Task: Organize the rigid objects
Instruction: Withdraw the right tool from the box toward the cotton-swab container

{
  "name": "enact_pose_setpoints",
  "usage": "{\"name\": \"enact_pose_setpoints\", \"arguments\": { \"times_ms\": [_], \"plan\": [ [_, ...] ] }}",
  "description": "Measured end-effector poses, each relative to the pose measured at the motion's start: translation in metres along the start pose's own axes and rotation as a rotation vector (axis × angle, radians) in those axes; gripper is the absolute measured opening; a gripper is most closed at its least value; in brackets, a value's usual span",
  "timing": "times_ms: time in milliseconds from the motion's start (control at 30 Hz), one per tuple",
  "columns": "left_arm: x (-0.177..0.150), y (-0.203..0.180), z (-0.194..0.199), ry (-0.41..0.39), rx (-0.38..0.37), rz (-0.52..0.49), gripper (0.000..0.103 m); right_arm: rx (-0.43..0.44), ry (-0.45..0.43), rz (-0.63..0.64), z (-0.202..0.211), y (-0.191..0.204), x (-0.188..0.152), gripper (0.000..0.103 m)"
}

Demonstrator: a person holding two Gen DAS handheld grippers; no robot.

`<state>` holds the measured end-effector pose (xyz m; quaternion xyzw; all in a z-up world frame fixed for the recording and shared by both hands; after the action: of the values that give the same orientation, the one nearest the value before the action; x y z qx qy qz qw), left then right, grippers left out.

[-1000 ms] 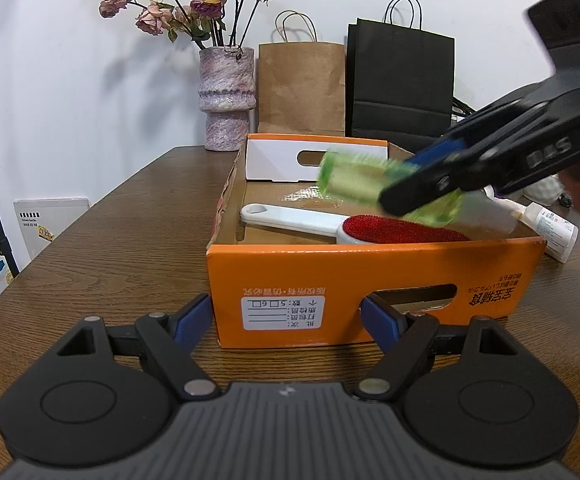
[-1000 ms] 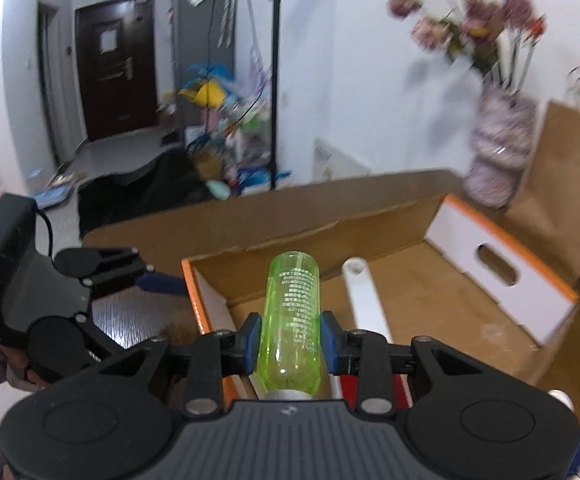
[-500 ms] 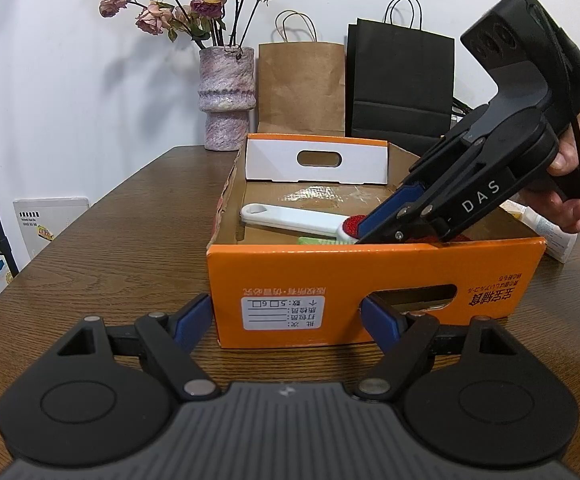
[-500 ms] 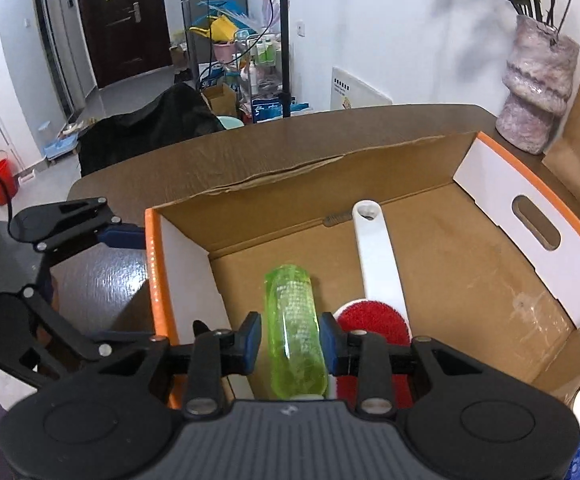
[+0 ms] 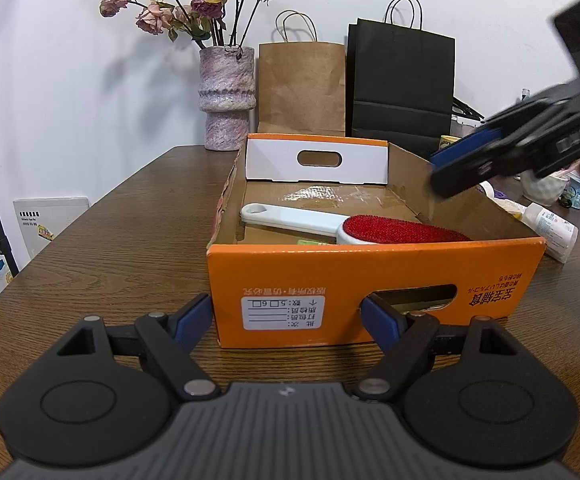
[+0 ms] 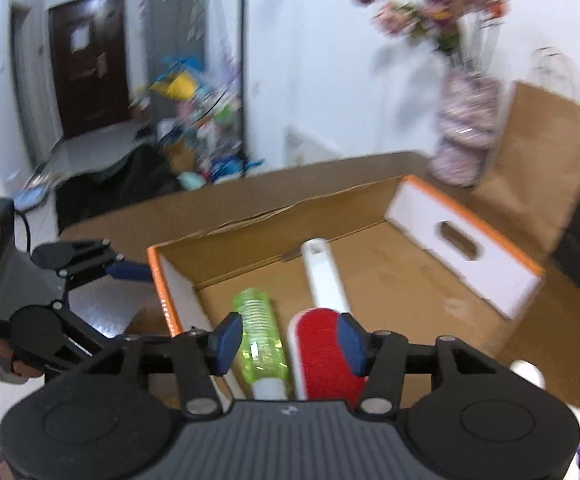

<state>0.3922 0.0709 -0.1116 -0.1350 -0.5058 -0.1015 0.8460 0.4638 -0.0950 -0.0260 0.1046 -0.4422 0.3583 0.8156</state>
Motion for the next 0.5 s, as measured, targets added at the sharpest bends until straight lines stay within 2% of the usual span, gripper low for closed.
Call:
{"name": "enact_pose_setpoints", "arguments": {
  "times_ms": [233,433,500],
  "plan": [
    [0.0,0.0,0.0,0.0,0.0,0.0,0.082,-0.186,-0.151,-0.135,0.063,-0.034,-0.017,0.067],
    [0.0,0.0,0.0,0.0,0.0,0.0,0.082,-0.492,-0.269,-0.218,0.109,-0.049,-0.043,0.081],
    [0.0,0.0,0.0,0.0,-0.001,0.0,0.082,-0.576,-0.309,-0.245,0.122,-0.053,-0.055,0.088]
  ]
}}
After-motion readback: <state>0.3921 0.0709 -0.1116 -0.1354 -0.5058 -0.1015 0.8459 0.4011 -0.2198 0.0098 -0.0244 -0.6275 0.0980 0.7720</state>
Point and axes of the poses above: each gripper's, at about its wrist camera, not at the fingertips, and z roughly against the way its jaws point, y to its left, x to its top, the point moved 9 cm from there along -z, roughly the way its jaws point, and after that the axes turned 12 degrees about -x, right-handed, at the moved point
